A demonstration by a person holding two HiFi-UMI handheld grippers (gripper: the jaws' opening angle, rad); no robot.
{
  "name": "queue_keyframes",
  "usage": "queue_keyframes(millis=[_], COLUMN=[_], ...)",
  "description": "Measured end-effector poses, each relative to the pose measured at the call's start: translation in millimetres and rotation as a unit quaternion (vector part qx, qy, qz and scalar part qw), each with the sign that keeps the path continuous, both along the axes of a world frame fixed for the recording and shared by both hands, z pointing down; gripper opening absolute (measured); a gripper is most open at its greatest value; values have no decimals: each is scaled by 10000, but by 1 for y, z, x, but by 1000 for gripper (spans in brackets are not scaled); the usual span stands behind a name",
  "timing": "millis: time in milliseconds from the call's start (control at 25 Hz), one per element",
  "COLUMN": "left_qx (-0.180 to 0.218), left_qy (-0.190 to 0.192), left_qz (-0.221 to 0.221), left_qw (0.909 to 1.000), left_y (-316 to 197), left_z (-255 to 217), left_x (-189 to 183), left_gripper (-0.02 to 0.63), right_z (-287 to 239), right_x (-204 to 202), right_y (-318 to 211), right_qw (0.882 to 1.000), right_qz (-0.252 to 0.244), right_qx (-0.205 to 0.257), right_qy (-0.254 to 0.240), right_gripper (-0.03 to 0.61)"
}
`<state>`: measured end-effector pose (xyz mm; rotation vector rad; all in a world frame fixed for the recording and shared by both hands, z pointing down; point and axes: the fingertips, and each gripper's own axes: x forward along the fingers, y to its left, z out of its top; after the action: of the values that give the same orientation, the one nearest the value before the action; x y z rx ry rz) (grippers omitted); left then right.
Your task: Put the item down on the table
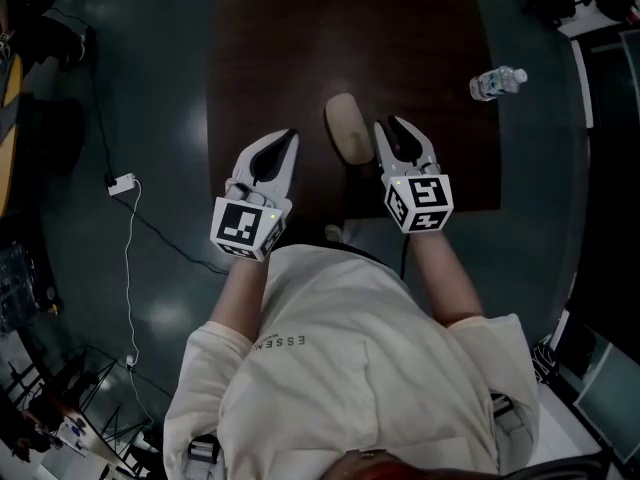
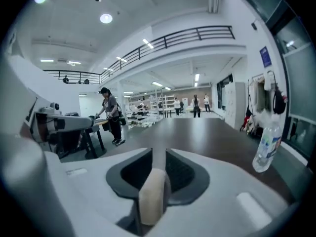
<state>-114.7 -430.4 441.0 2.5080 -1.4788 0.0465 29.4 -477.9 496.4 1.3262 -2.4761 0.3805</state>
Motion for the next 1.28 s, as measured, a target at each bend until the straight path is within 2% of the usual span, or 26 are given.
queue_keyframes(millis=[80,120,400,680,1000,1160,1280], left_qx=[112,183,625,540,562,590,583], left_qy=[17,12,-67,-25,-50,-128,-111], left_qz=[11,6,-194,-196,-65,-18,-24], left_qw=[9999,9998,9978,9983,9984,9982,9982], left_y=[11,17,69,124,185,232,274], left_z=[-14,-21,-59,-57,-52,-53,-51], left_x=[8,12,23,31,37,32,30], left_gripper=[17,17,17,17,17,17,17], right_z=[-27,-40,-94,-90,-80,-83,-83], right_x=[13,18,44,46,67,69,66], right_y=[8,14,64,114,177,227,268], right_qw=[9991,9984,9938,9945,9963,9961,9957], right_qz=[160,189,98,-175,80,158,205], right_qx=[399,537,1006,895,727,727,597], right_qy=[-9,-66,-468,-507,-460,-482,-678], right_gripper=[39,-14,-14,-14,-14,-14,-14])
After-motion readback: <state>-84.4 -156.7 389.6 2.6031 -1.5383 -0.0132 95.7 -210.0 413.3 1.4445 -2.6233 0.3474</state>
